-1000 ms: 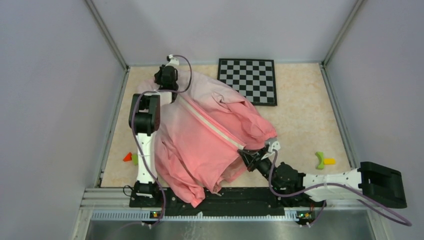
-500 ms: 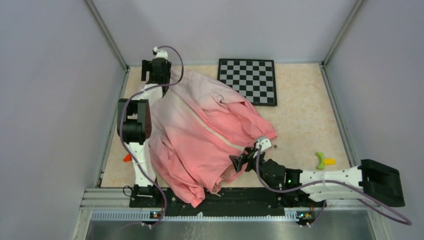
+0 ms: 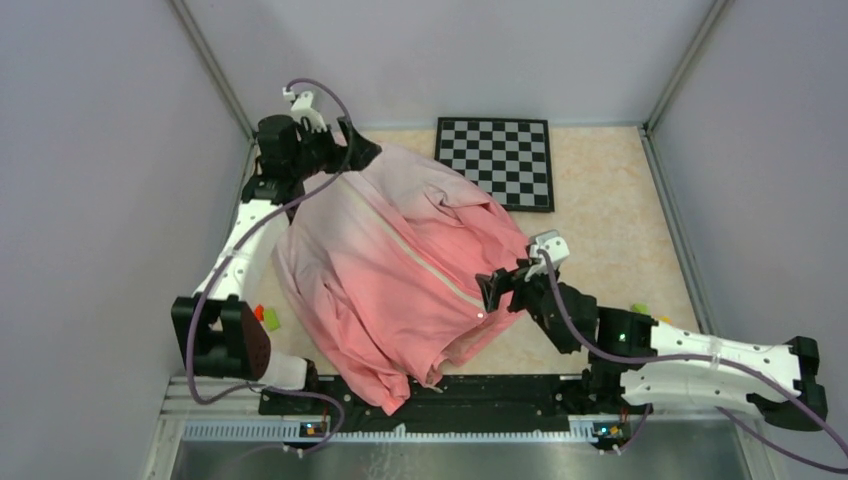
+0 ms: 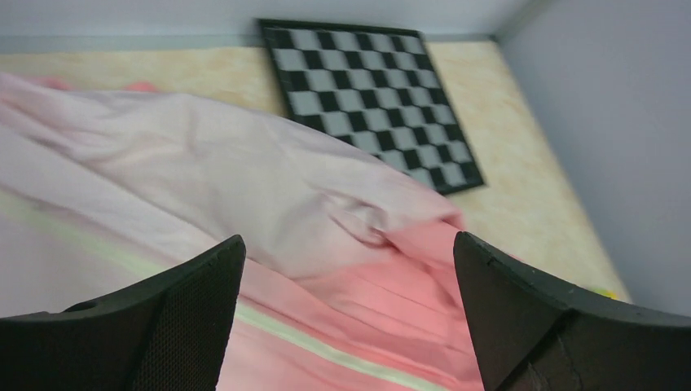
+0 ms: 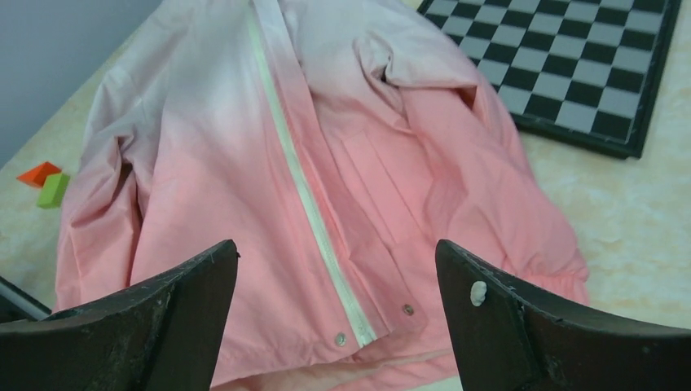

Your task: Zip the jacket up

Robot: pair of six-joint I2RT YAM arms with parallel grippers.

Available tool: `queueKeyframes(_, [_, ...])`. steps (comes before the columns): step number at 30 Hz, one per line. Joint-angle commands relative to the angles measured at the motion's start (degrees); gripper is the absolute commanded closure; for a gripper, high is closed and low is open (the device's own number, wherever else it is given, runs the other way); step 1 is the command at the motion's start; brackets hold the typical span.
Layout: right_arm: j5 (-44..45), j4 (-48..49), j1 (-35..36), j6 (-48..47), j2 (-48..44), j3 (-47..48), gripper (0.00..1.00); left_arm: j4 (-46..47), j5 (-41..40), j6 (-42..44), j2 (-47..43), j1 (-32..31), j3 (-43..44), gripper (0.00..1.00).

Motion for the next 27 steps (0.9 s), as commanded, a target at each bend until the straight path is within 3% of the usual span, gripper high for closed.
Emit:
queueKeyframes(1, [4.2, -9.0, -0.5, -7.4, 3.8, 14.2, 0.11, 2.3, 22.5, -7.0, -9.8, -0.2, -3.9, 0.01])
queueKeyframes(7, [8.5, -14.2, -0.5, -15.9, 12.6, 35.0, 0.10, 5.5, 27.1, -7.1, -25.1, -0.2, -4.9, 0.01])
queueKeyframes(13, [8.7, -8.0, -0.5, -28.6, 15.5, 46.3, 0.09, 4.9, 24.7, -3.5, -36.1, -0.2, 2.1, 0.01])
queueKeyframes(19, [9.9, -2.2, -0.5, -37.2, 16.8, 53.5, 0.09, 4.3, 20.9, -0.2, -41.1, -0.2, 7.3, 0.01])
queueKeyframes(27, [11.4, 4.6, -0.4, -42.5, 16.3, 55.5, 0.08, 0.3, 16.5, 5.1, -41.0, -3.8, 10.8, 0.01])
